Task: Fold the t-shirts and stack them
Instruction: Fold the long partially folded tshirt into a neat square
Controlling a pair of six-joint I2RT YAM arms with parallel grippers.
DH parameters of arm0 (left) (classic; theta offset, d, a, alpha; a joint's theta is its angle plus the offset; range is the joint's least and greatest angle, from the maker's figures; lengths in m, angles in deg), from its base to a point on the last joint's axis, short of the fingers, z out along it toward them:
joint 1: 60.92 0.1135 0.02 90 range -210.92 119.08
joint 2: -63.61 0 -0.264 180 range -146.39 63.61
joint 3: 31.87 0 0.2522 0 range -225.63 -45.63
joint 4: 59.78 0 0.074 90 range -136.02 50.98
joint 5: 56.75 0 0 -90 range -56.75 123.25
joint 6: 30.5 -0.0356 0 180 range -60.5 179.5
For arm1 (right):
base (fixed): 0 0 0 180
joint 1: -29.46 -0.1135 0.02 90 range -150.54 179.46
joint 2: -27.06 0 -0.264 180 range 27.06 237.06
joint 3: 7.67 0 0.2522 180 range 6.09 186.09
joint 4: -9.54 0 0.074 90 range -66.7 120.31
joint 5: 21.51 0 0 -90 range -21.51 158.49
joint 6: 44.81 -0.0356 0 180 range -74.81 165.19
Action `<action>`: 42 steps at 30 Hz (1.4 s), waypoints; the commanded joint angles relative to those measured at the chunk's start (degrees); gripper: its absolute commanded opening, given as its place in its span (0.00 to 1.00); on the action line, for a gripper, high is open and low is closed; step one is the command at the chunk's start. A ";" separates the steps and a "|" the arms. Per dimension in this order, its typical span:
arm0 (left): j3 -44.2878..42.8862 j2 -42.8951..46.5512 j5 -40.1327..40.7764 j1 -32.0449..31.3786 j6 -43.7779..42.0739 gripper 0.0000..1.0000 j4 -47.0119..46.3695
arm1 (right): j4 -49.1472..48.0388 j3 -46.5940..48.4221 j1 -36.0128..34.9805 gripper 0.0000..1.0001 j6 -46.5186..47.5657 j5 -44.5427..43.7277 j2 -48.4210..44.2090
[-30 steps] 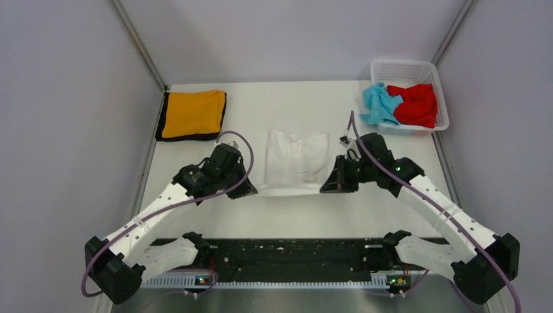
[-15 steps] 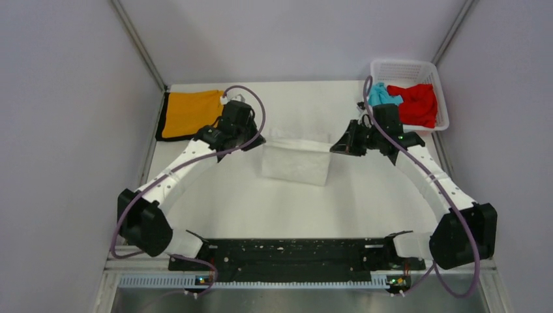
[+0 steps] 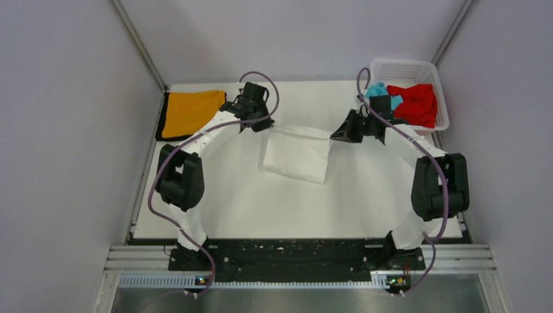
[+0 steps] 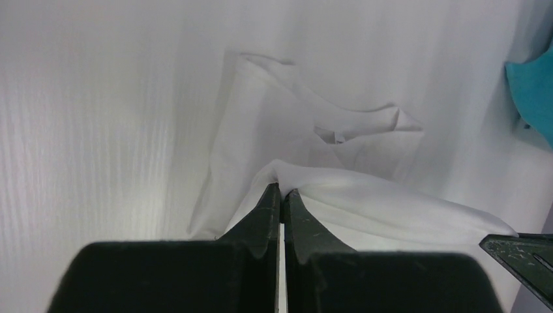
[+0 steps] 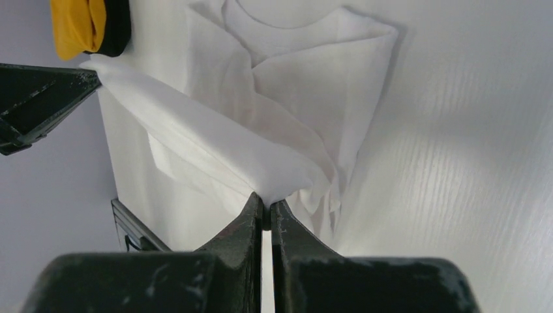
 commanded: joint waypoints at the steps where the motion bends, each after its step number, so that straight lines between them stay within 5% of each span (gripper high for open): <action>1: -5.93 -6.15 2.88 2.58 -1.96 0.00 -1.91 | -4.32 4.19 1.61 0.00 0.83 -4.24 4.93; 11: -19.78 -21.24 0.43 3.93 -4.33 0.02 -1.64 | -6.39 15.22 2.07 0.05 2.65 -7.80 21.60; 15: -26.17 -25.65 -1.64 4.25 -5.20 0.53 2.25 | -3.51 21.60 2.04 0.56 3.47 -9.14 25.02; 17: -29.13 -26.11 -1.90 4.24 -5.36 0.64 5.25 | -2.55 22.49 2.06 0.69 3.66 -9.22 24.08; 19: -28.67 -24.22 -1.92 4.30 -5.39 0.95 5.27 | -2.15 21.92 2.00 0.80 3.60 -9.31 21.56; 20: -27.86 -22.76 -2.04 4.27 -5.47 0.98 4.87 | -1.74 21.39 1.93 0.84 3.63 -9.35 19.91; 22: -25.94 -19.49 -5.23 4.25 -5.42 0.99 4.62 | -1.22 19.34 1.72 0.98 3.61 -8.94 16.20; 27: -12.88 -8.28 -17.64 3.56 -4.12 0.99 -2.23 | -2.52 9.69 -1.69 0.99 2.80 -3.90 5.18; 31: 0.26 -2.03 -25.11 3.00 -2.26 0.99 -9.98 | -13.79 -1.85 -6.46 0.99 -5.11 4.40 -1.35; 35: 3.99 -3.64 -27.02 2.43 -2.76 0.99 -10.09 | -26.21 -8.91 -11.02 0.99 -11.36 7.12 -0.42; 42: 8.42 -10.91 -28.96 2.38 -3.79 0.99 -6.46 | -30.26 -15.00 -12.05 0.99 -12.29 2.42 7.24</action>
